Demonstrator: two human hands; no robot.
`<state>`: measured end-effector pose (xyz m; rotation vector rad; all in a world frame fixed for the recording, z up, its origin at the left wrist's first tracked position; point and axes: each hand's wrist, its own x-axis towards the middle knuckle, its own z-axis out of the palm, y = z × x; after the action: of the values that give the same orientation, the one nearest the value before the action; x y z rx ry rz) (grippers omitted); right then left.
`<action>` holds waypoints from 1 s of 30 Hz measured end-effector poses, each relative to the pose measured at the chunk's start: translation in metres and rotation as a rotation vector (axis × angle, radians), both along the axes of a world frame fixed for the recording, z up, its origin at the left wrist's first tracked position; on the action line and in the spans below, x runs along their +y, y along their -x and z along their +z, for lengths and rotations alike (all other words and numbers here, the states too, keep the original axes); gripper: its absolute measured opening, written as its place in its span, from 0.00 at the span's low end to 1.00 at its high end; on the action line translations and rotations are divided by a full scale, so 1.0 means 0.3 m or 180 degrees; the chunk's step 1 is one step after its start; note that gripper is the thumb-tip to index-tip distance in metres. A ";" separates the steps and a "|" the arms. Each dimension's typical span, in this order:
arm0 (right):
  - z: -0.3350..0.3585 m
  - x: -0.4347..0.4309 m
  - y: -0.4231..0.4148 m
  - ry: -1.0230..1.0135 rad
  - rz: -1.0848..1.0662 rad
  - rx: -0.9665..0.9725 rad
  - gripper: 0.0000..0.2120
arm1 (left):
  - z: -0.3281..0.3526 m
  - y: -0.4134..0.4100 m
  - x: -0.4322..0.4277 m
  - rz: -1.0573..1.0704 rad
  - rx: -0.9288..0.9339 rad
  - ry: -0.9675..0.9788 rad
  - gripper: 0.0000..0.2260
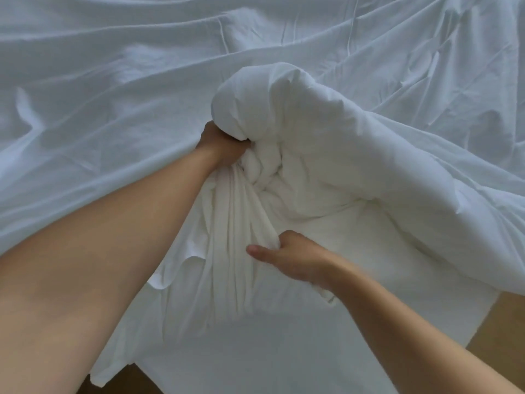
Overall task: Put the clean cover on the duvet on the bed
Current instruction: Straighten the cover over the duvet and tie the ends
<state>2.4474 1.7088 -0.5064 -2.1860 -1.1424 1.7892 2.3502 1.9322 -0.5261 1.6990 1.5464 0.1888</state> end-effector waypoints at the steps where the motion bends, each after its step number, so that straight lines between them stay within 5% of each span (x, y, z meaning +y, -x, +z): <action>1: 0.017 0.003 -0.032 -0.0165 -0.0011 -0.0137 0.24 | 0.014 0.006 -0.006 -0.0080 0.0025 -0.0033 0.15; 9: 0.327 0.113 -0.197 -0.2910 -0.0541 -0.1740 0.17 | 0.089 0.022 -0.196 -0.1472 0.0187 -0.0586 0.22; 13: 0.357 0.195 -0.177 -0.3329 -0.0123 -0.2403 0.34 | 0.094 0.056 -0.318 -0.2478 0.0740 -0.1295 0.18; 15: 0.324 0.242 -0.184 -0.2740 0.0828 -0.2787 0.44 | 0.072 0.101 -0.384 -0.2888 0.0903 -0.1540 0.15; 18: 0.231 0.225 -0.184 -0.1086 0.1499 -0.1947 0.50 | 0.063 0.160 -0.424 -0.2741 0.0949 -0.1299 0.15; 21: 0.108 0.135 -0.184 -0.0991 0.1243 -0.1935 0.51 | 0.120 0.223 -0.346 -0.2459 0.0769 0.0107 0.25; 24: 0.017 0.056 -0.160 -0.1101 0.0890 -0.2232 0.47 | 0.183 0.274 -0.285 -0.1486 -0.0337 0.1470 0.21; 26: -0.028 0.013 -0.132 -0.1207 0.0677 -0.2331 0.42 | 0.173 0.252 -0.291 -0.0789 -0.0175 0.1076 0.22; 28: -0.058 -0.008 -0.106 -0.1278 0.0530 -0.2391 0.40 | 0.146 0.198 -0.350 -0.0835 0.0853 0.0393 0.35; 30: -0.070 -0.006 -0.089 -0.1323 0.0404 -0.2476 0.41 | 0.109 0.142 -0.419 -0.0875 0.1253 0.0142 0.40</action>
<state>2.4743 1.7069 -0.5274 -2.6065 -1.6160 0.5850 2.3077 1.8064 -0.4934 1.9727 1.5516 -0.3383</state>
